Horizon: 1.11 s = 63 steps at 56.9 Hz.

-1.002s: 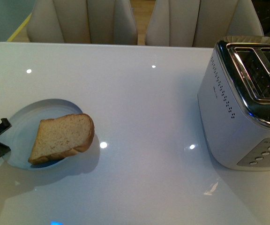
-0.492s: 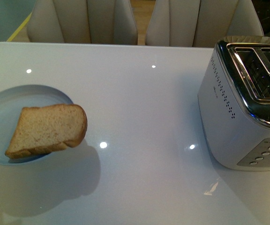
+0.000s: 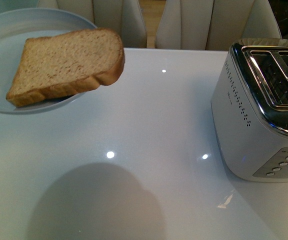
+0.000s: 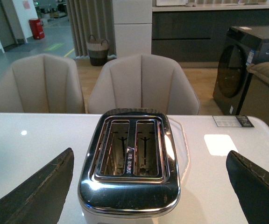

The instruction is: Left arm holds plate, right arm toasts bread

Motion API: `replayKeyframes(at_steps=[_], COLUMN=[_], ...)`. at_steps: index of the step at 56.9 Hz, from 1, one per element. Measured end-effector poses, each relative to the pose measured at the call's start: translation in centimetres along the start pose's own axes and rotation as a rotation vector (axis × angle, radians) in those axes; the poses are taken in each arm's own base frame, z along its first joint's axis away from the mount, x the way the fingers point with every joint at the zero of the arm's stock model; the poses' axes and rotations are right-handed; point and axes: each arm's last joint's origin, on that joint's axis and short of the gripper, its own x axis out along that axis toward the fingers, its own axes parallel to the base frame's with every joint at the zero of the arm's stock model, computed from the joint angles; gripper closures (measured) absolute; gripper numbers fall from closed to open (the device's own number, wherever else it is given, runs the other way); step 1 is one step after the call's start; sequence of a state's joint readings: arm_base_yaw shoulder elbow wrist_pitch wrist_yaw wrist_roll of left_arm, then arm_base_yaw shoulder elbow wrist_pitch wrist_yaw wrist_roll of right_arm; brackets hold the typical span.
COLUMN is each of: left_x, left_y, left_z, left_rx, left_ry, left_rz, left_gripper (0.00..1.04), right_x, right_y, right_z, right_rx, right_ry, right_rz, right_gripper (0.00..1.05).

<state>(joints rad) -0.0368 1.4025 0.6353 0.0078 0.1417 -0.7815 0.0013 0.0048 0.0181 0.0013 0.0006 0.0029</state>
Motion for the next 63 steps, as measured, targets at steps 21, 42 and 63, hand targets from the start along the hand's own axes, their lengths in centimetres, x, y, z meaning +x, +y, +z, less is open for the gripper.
replayKeyframes(at_steps=[21, 42, 63], left_x=[-1.7, -3.2, -3.6], left_y=[-9.2, -12.3, -12.6], left_z=[-2.7, -7.0, -7.4], left_rx=[0.081, 0.035, 0.018], left_ry=[0.047, 0.127, 0.136], left_rz=[-0.109, -0.148, -0.162], left_gripper=[1.02, 1.02, 1.02], right_x=[0.0, 0.0, 0.0], right_y=[0.0, 0.0, 0.0], right_z=[0.0, 0.0, 0.0], right_rx=[0.000, 0.000, 0.000], right_ry=[0.000, 0.000, 0.000], right_rz=[0.000, 0.000, 0.000], right_gripper=[0.09, 0.09, 0.09])
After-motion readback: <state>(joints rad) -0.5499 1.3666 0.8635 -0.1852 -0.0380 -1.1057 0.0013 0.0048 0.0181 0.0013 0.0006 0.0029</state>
